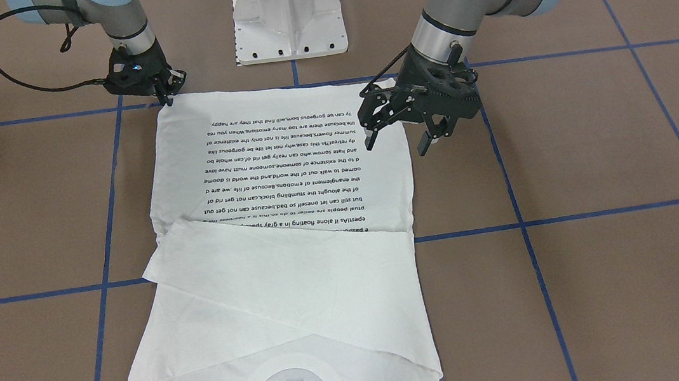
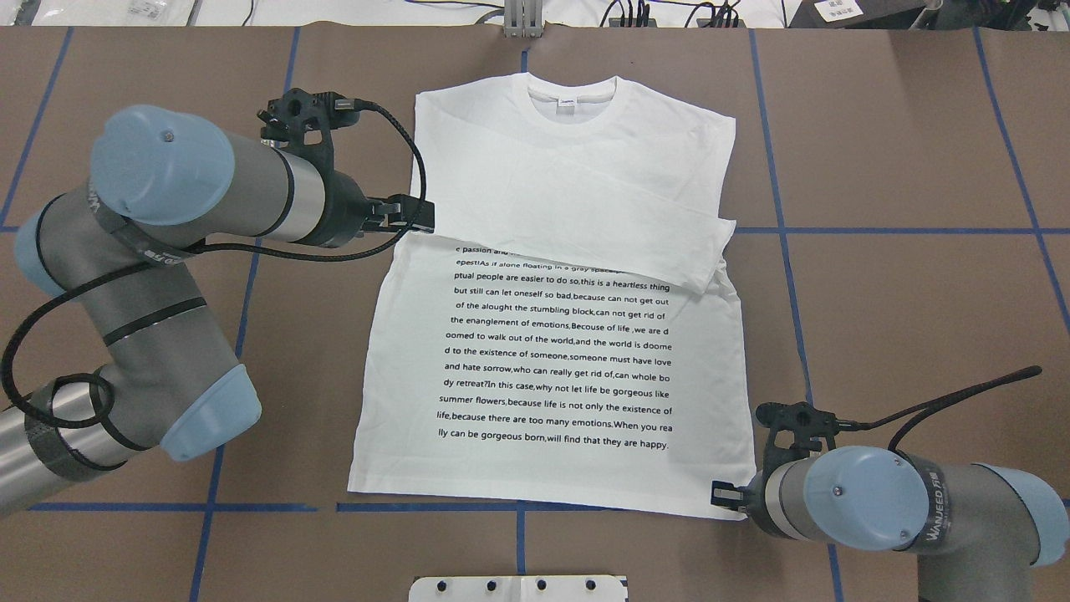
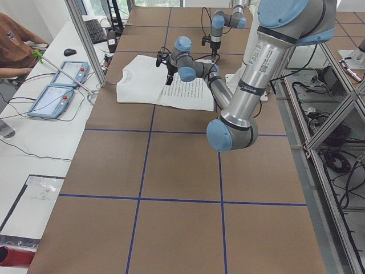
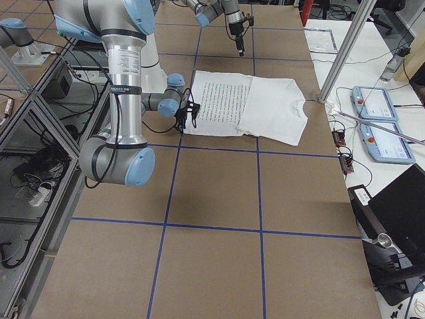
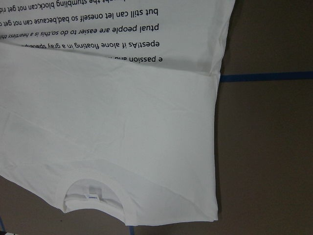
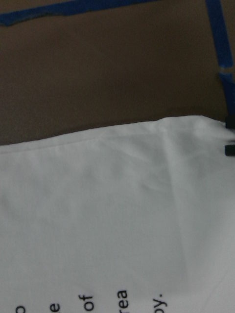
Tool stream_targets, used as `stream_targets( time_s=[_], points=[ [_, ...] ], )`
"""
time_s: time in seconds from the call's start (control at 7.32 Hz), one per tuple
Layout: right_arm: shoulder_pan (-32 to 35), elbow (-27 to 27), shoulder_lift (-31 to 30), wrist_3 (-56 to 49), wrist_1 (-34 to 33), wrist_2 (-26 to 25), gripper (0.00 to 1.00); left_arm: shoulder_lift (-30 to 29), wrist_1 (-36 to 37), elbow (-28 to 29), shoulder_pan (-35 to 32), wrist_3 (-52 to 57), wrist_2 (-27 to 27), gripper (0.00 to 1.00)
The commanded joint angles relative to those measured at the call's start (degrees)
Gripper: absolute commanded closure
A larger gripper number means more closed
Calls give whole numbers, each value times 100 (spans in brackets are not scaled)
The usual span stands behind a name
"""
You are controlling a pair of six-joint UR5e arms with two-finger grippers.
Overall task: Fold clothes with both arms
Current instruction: 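Lower both grippers to the bottom hem corners of the shirt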
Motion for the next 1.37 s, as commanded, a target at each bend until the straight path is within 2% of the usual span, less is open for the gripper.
stream_targets(
  time_s=[0.0,0.27,0.55,0.82,0.96,1.23],
  points=[
    [-19,-26,34,-9,0,-7,89,-7,-2,5,0,0,-2,1],
    [-19,53,86,9,9,-59,100,10,6,-13,-9,-17,-2,1],
    [-19,289,156,350,9,-112,100,246,50,-231,35,-567,-2,1],
    [103,317,367,343,17,-112,100,912,68,-819,473,-1061,33,1],
    [174,317,385,334,17,-86,100,1003,155,-865,762,-1672,77,2],
    [219,352,517,334,9,-112,100,1126,472,-787,1613,-1993,900,2]
  ],
)
